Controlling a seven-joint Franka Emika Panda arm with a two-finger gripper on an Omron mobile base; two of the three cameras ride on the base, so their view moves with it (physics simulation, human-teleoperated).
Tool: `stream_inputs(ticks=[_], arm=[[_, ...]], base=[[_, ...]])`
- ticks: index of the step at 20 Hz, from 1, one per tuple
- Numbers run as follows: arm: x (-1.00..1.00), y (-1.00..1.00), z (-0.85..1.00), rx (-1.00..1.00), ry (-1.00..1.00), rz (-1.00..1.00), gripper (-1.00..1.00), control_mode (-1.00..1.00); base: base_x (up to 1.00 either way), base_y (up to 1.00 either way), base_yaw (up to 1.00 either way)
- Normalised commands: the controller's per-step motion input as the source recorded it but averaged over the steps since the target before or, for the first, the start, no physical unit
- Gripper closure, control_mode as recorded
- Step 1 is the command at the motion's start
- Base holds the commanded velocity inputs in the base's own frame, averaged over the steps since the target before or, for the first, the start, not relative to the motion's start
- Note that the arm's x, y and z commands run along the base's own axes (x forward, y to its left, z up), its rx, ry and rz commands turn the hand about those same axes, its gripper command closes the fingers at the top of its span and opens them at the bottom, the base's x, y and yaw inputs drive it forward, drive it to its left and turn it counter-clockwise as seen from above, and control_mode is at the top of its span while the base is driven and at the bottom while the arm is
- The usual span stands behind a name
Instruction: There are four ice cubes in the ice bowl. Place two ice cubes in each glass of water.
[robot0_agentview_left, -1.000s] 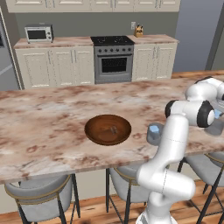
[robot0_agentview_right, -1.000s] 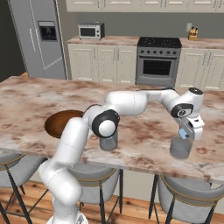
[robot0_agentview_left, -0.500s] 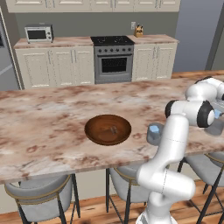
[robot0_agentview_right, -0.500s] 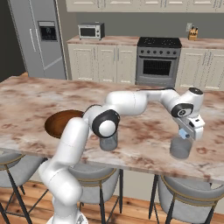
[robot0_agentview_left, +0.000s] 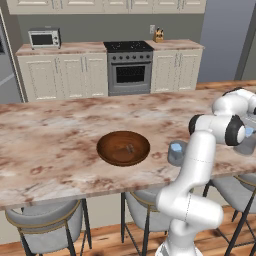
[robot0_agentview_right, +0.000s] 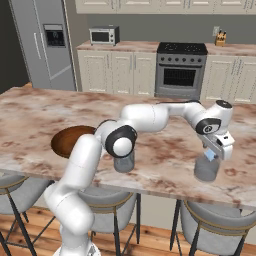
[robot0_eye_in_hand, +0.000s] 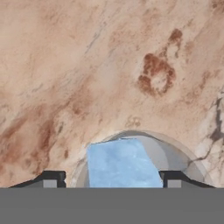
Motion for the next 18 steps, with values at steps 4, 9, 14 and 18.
stream_inputs(ticks=[4,9,14,18], arm=[[0.0,0.0,0.0,0.0,0.0,0.0,-1.0,-1.0],[0.0,0.0,0.0,0.0,0.0,0.0,-1.0,-1.0],[0.0,0.0,0.46,0.02,-0.03,0.0,-1.0,-1.0],[-0.01,0.29,0.91,0.02,-0.09,0.0,-1.0,-1.0]], base=[[0.0,0.0,0.0],[0.0,0.0,0.0],[0.0,0.0,0.0],[0.0,0.0,0.0]])
